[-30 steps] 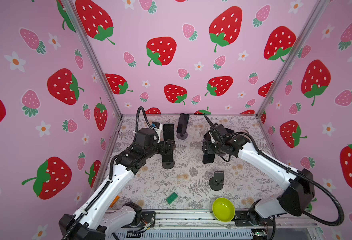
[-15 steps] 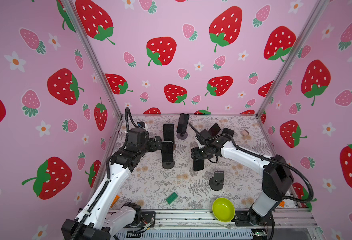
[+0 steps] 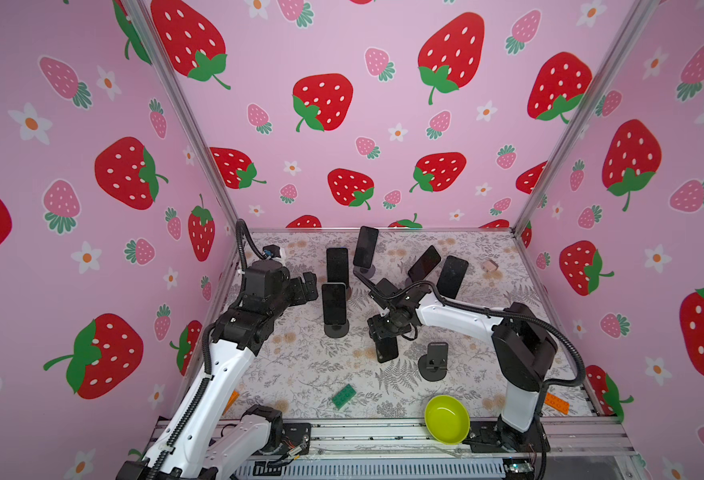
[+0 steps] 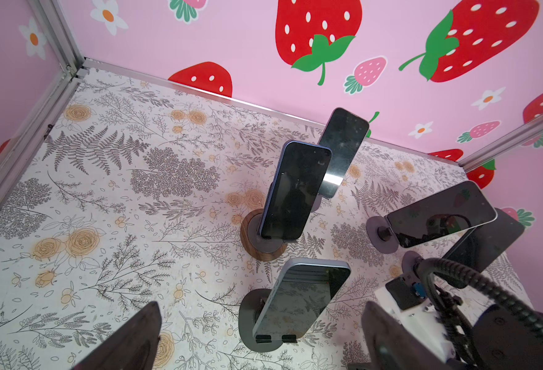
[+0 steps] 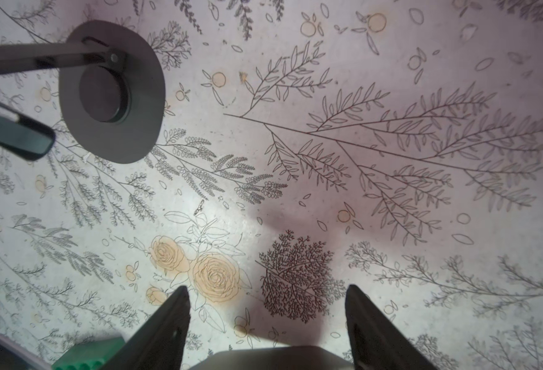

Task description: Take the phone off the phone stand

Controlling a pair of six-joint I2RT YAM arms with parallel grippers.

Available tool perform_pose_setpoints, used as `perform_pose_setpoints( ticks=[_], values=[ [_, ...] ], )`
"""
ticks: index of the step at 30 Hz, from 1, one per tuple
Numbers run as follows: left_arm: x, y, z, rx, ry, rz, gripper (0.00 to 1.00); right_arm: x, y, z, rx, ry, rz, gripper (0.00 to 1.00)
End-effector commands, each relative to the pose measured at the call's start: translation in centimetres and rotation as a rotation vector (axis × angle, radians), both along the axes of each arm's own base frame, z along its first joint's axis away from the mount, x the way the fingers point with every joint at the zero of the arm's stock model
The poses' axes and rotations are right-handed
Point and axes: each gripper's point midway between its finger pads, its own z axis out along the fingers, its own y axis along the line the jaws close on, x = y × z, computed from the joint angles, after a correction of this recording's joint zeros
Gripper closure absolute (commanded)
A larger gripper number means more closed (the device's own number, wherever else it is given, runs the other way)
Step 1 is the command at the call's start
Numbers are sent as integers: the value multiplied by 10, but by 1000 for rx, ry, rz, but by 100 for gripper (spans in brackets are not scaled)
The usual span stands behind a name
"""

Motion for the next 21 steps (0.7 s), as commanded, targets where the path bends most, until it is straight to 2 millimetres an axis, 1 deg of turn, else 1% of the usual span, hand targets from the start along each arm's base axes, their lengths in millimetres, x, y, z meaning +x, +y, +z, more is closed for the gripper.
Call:
perform_pose_setpoints(
  ticks=[1, 4, 8, 12, 16, 21],
  values=[
    [0, 6, 5, -11, -25, 33, 1, 0, -3, -14, -29, -12, -30, 28],
    [-2, 7, 7, -21, -36, 41, 1, -1, -8, -25, -61, 0, -55, 28],
    [-5, 6, 9, -21, -42, 34, 1, 0, -10, -35, -70, 2, -86, 28],
    [-7, 7, 9, -29, -44, 39, 1, 3, -11, -40, -84, -6, -118, 27],
    [-9, 6, 6, -30, -38, 31, 1, 4, -10, -52, -87, -4, -130, 27],
    [-10, 4, 7, -38, -38, 16, 1, 4, -17, -64, -138, -8, -156, 25]
  ],
)
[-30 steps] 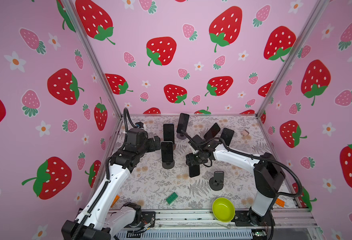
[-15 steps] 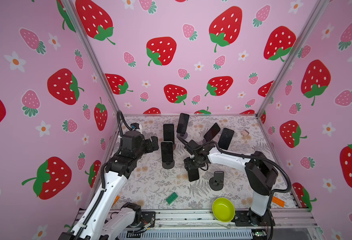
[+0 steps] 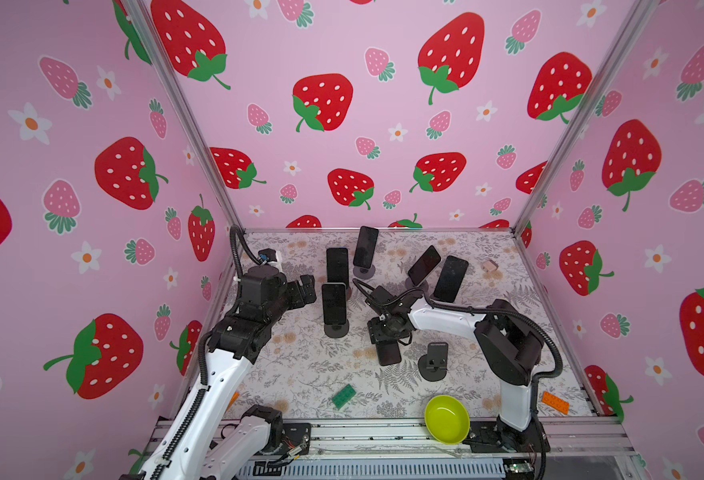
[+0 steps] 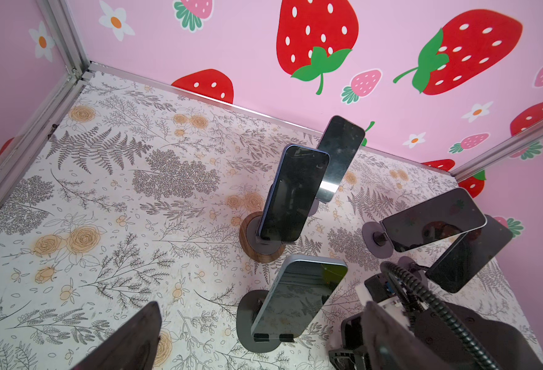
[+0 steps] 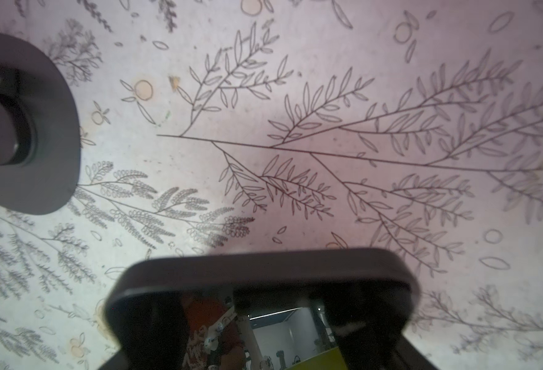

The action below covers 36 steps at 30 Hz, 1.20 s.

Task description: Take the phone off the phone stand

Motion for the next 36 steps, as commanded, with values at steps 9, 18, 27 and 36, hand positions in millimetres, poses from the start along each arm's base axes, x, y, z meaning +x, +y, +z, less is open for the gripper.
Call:
perform_pose_setpoints(
  ticks=[9, 18, 27, 36],
  values=[
    [-3, 1, 9, -11, -23, 1, 1, -7, -23, -35, -113, 12, -66, 24],
    [-3, -1, 9, -34, -29, 0, 1, -7, -27, -43, -128, 11, -89, 21],
    [0, -5, 5, -64, -19, -4, 1, -5, -33, -43, -154, -26, -106, 20],
    [-2, -2, 10, -67, -35, 10, 2, -4, -21, -31, -103, -31, -78, 21]
  ],
)
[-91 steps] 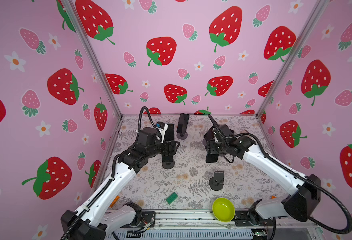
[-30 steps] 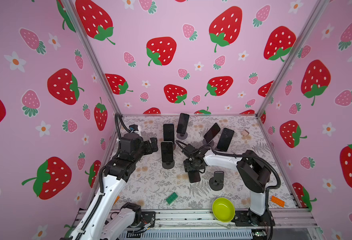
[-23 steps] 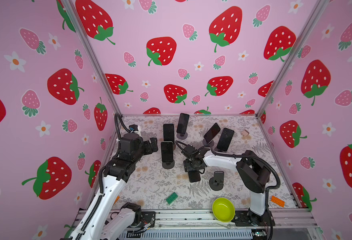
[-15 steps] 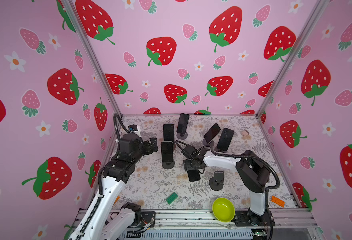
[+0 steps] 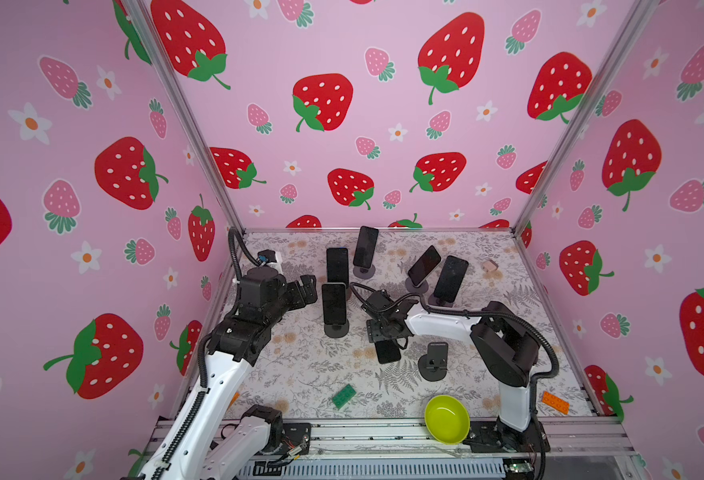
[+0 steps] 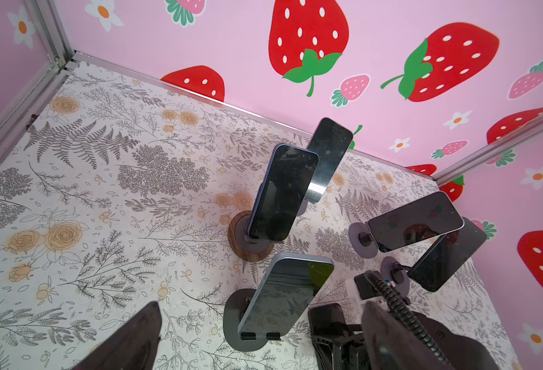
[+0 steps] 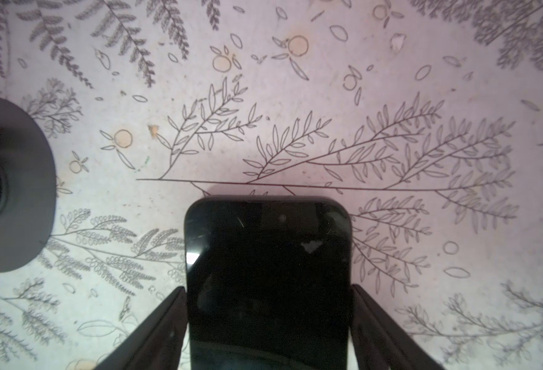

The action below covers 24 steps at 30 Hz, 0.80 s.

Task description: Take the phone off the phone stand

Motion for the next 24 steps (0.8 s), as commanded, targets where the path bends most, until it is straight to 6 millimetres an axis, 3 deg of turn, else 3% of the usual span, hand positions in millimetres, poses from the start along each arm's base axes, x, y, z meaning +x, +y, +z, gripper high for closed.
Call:
perform_pose_setpoints(
  ticks=[1, 6, 12, 19, 24],
  values=[
    [0, 3, 9, -10, -27, 17, 2, -17, -17, -23, -63, 86, -5, 21],
    [0, 6, 20, 18, -40, 17, 2, -8, -10, 6, -15, 27, -10, 17],
    [1, 6, 27, 38, -55, 8, 2, 4, -12, 69, 57, -90, -31, 15],
    [6, 5, 27, 57, -44, 0, 2, 5, -50, 126, 55, -204, -71, 13],
    [10, 7, 24, 96, -34, -3, 1, -9, -87, 135, 2, -200, -102, 11]
  ],
)
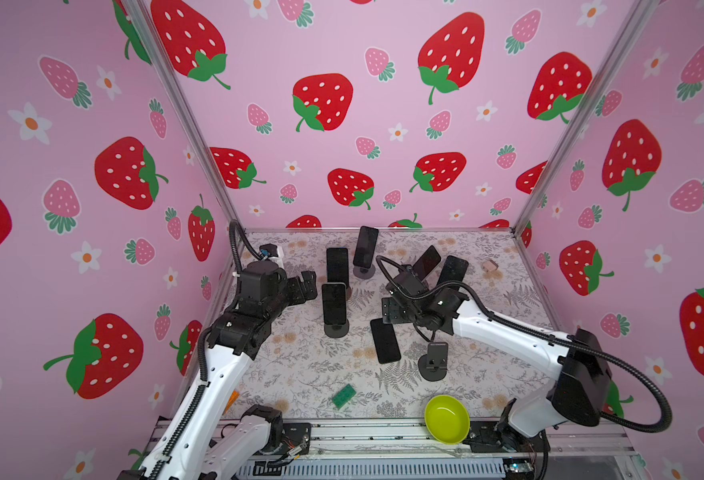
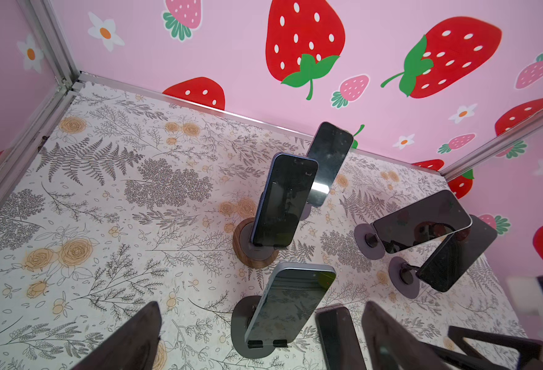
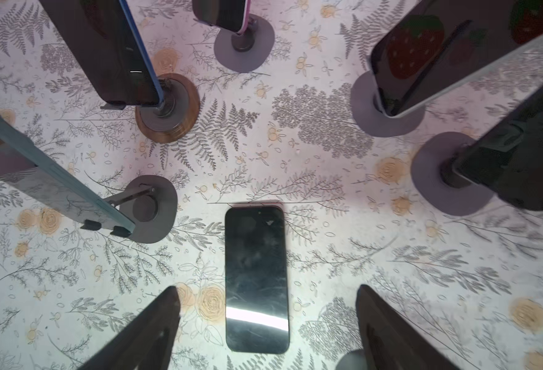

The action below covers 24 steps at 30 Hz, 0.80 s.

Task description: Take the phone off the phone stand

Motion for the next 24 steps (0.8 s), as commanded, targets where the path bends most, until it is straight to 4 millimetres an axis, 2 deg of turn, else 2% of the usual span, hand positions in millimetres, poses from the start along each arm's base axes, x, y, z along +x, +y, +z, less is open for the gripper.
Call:
perform_pose_setpoints(
  ticks=[1, 3, 8, 12, 19, 24],
  values=[
    [2, 7, 14, 35, -26, 24, 1, -18, -46, -15, -137, 50, -49, 9],
    [4, 6, 13, 31, -22, 17, 1, -27, -60, -15, -152, 70, -68, 0],
    [8, 4, 12, 16, -27, 18, 1, -46, -90, -15, -173, 104, -94, 0],
    [12, -2, 16, 4, -33, -8, 1, -61, -113, -26, -186, 139, -151, 1],
    [15, -4, 13, -2, -26, -13, 1, -84, -110, -55, -107, 242, -110, 0],
    [17, -5, 8, -11, -13, -10, 2, -93, -104, -76, -95, 291, -76, 1]
  ],
)
